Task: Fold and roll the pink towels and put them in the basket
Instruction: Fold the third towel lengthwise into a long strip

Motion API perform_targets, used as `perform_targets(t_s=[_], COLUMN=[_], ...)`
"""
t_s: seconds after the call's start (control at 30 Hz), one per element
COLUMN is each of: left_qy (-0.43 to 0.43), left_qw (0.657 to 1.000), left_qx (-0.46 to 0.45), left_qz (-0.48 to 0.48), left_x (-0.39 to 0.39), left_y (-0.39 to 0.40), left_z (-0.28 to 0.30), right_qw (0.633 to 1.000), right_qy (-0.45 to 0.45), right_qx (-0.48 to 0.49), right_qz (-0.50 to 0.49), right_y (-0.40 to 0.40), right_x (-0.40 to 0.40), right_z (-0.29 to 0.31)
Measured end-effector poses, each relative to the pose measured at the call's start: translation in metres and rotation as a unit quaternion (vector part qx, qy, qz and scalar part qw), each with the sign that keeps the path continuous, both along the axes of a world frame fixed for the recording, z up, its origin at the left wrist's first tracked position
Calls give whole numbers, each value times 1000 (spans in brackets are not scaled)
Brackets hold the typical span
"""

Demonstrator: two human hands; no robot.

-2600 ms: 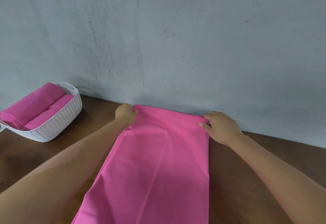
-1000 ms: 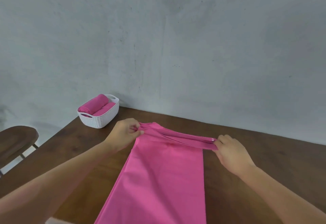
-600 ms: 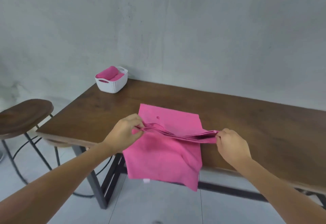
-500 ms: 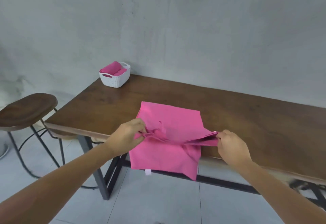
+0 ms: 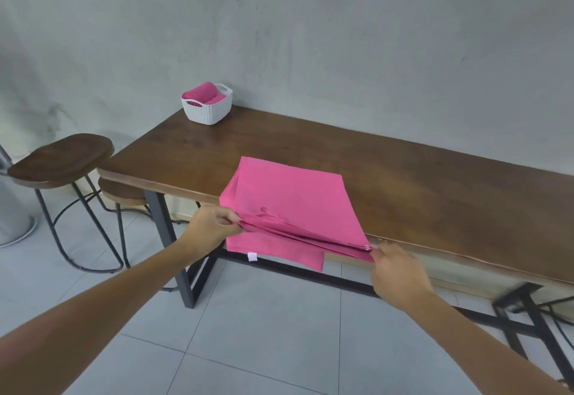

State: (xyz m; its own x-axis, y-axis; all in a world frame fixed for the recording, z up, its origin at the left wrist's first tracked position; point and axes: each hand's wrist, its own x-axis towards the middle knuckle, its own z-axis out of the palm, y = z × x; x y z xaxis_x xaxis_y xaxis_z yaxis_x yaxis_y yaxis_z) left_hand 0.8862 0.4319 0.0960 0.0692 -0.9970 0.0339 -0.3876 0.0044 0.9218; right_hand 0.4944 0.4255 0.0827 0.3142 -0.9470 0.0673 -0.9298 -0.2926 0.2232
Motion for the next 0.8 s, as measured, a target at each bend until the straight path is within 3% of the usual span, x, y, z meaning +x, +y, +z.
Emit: perform_targets(t_s=[0.13, 0.27, 0.5, 0.67, 0.8], left_qy=[8, -33, -137, -148, -77], left_qw=[1000, 997, 989, 989, 994], left_qx=[25, 53, 41, 24, 4], left_qz=[-15, -46, -28, 16, 74], left_x=[-31, -66, -131, -160, -189], left_y=[30, 57, 92, 103, 107], left_z=[-2, -3, 2, 6, 21], right_qw=[997, 997, 962, 987, 995], right_qy=[37, 11, -85, -106, -100], right_qx=[-27, -18, 251, 113, 9], right_qz=[55, 69, 64, 45, 24], right_y=[22, 46, 79, 83, 88], right_x=[-43, -84, -155, -181, -193], right_z=[-13, -15, -12, 24, 56])
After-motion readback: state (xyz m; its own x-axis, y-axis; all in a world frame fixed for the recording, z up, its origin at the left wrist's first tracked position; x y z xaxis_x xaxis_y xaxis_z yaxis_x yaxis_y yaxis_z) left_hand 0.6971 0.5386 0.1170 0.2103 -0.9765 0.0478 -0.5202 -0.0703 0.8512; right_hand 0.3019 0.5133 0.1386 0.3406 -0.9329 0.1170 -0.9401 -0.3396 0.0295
